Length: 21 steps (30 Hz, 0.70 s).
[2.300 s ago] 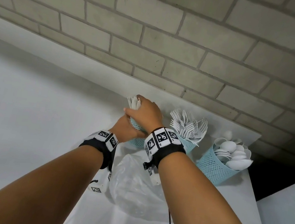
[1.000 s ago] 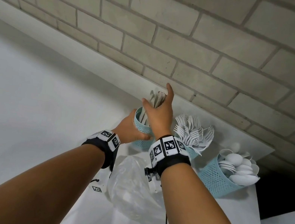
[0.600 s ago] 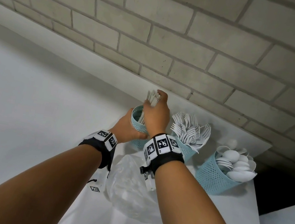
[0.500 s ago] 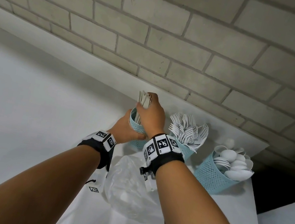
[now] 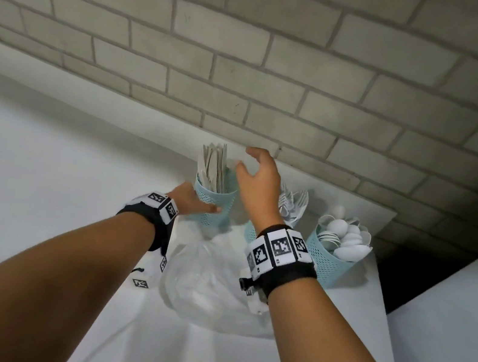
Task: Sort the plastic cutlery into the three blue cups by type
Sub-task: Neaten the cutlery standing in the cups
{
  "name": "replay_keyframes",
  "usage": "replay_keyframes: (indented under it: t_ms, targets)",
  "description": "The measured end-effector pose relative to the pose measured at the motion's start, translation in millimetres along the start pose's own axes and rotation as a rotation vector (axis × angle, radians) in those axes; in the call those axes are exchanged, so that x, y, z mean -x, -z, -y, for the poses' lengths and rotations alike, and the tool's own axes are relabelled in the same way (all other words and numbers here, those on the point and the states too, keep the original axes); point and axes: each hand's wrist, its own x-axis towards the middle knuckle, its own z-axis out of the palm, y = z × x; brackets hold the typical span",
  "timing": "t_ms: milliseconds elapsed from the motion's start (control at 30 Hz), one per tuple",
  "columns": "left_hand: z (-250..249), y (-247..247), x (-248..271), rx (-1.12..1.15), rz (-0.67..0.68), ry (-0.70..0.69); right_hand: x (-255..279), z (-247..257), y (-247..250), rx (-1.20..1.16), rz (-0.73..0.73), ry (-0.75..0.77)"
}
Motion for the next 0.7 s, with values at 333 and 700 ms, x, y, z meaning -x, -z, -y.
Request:
replay_keyframes:
  t_ms: [333, 700]
  targets:
    - [-51, 2, 24, -0.329, 0.134, 0.202, 34, -27, 35, 0.219, -0.365, -0.038]
    - [-50, -88, -5, -0.070, 0.026, -0.147, 59, -73, 29, 0.162, -0.250, -0.209]
